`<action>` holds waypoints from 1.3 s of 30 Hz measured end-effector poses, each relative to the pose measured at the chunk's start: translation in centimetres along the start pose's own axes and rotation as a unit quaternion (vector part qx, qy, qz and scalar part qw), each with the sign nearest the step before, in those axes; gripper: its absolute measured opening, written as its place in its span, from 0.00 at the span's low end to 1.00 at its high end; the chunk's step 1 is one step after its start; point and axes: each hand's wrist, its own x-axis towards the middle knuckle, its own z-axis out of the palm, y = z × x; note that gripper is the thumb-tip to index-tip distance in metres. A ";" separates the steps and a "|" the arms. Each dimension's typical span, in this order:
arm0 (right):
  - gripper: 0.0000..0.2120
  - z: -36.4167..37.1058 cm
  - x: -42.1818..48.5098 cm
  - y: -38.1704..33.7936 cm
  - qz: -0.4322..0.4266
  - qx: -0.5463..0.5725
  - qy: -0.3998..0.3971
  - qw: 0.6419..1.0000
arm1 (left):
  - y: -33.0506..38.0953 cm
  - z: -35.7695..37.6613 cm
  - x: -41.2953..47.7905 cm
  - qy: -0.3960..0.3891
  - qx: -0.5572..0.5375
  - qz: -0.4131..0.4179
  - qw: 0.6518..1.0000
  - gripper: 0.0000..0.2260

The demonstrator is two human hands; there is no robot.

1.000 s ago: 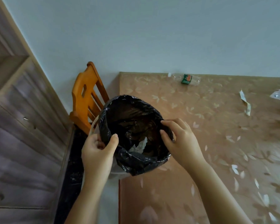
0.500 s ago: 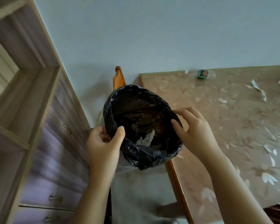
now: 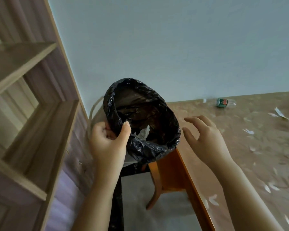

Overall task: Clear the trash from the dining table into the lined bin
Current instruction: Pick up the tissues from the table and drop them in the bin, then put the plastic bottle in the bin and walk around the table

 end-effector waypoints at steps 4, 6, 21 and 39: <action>0.14 1.6 3.8 2.0 0.014 0.009 0.030 0.999 | -1.4 3.4 4.0 -0.005 -0.030 0.003 1.000 0.13; 0.14 2.2 5.6 3.5 0.027 0.001 0.037 0.999 | -1.9 5.4 5.8 -0.019 -0.052 -0.002 0.998 0.14; 0.14 6.3 14.5 14.9 0.185 -0.085 0.041 0.978 | -8.2 21.7 15.8 -0.163 -0.011 -0.027 0.986 0.11; 0.17 11.1 22.5 32.4 0.326 -0.115 -0.033 0.938 | -14.0 39.1 20.1 -0.310 0.112 -0.042 0.943 0.14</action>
